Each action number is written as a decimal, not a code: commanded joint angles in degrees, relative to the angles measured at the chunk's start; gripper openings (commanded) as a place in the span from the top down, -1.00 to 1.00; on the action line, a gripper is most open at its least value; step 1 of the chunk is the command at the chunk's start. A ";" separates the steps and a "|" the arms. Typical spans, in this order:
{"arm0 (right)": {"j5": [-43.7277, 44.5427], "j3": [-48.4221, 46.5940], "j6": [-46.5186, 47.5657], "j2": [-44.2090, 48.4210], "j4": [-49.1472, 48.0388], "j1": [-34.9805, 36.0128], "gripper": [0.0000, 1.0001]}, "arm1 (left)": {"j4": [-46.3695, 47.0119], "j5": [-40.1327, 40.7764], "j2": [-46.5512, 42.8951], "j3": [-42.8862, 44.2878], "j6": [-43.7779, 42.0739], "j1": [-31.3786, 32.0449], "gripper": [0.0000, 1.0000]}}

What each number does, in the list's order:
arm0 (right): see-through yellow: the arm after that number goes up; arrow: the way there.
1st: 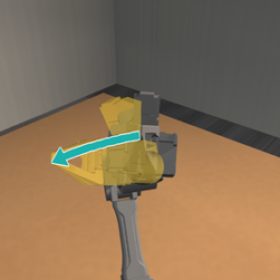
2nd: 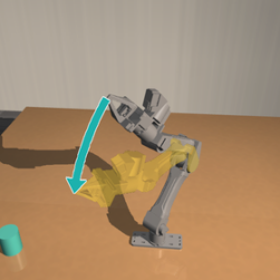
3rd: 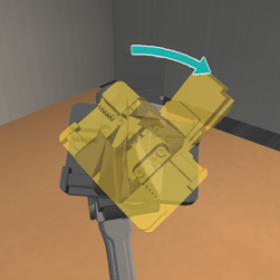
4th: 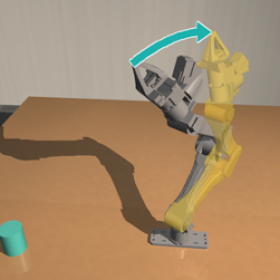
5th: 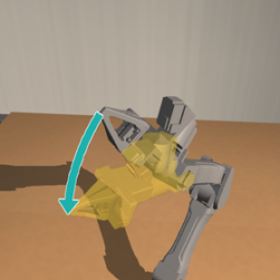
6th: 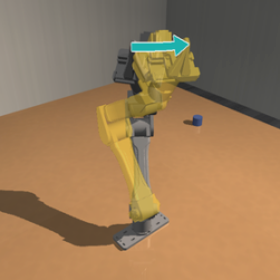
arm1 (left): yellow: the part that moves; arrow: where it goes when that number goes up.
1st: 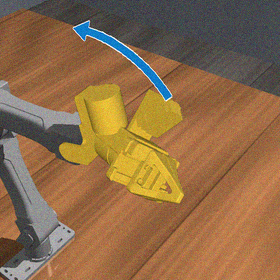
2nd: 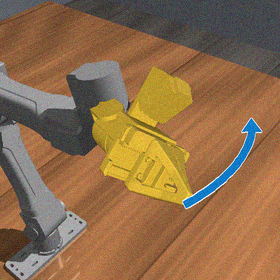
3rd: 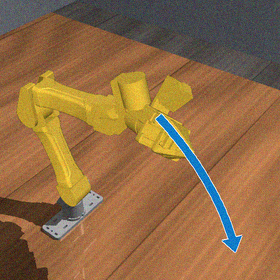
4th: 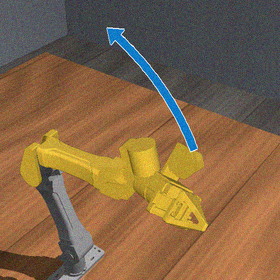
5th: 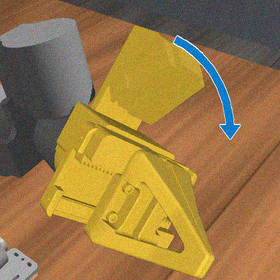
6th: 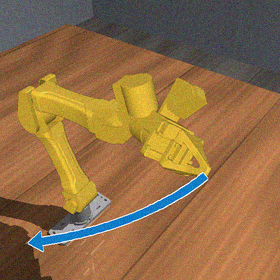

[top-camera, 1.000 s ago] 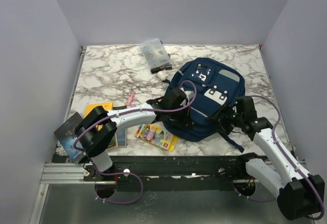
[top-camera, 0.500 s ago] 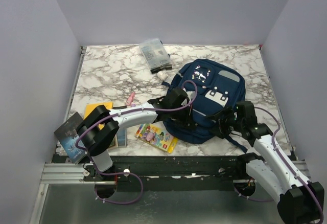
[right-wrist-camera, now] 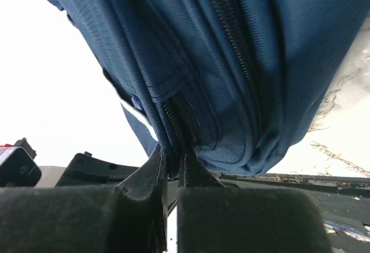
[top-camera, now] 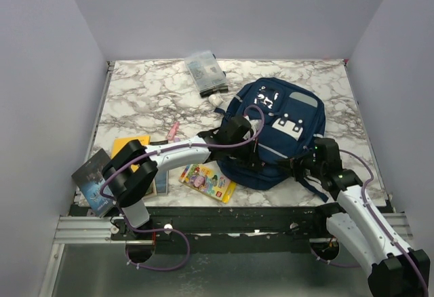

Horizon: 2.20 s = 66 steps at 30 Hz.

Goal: Pack the student bag
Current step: Unzip the student bag at the center of the board, then pick up the stationery from the center of the board.

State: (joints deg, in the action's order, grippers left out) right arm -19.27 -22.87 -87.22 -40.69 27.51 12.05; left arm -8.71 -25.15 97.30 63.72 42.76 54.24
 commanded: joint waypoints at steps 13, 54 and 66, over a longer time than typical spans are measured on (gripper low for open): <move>7.72 -0.74 -0.95 7.10 1.90 0.34 0.99 | -17.11 25.78 -5.93 -6.90 -2.00 -15.78 1.00; 2.17 -21.09 54.59 -2.17 1.85 2.95 -0.67 | -15.55 10.49 -39.88 -14.28 -9.49 -26.62 -0.73; 20.72 -24.83 55.32 -26.25 -10.16 48.26 -1.00 | -17.54 13.37 -56.00 -26.96 -2.45 -26.82 -0.83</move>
State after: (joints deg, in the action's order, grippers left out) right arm -10.79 -43.81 -33.32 -58.98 22.35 46.57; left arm -25.54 -14.48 45.60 40.16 36.62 27.81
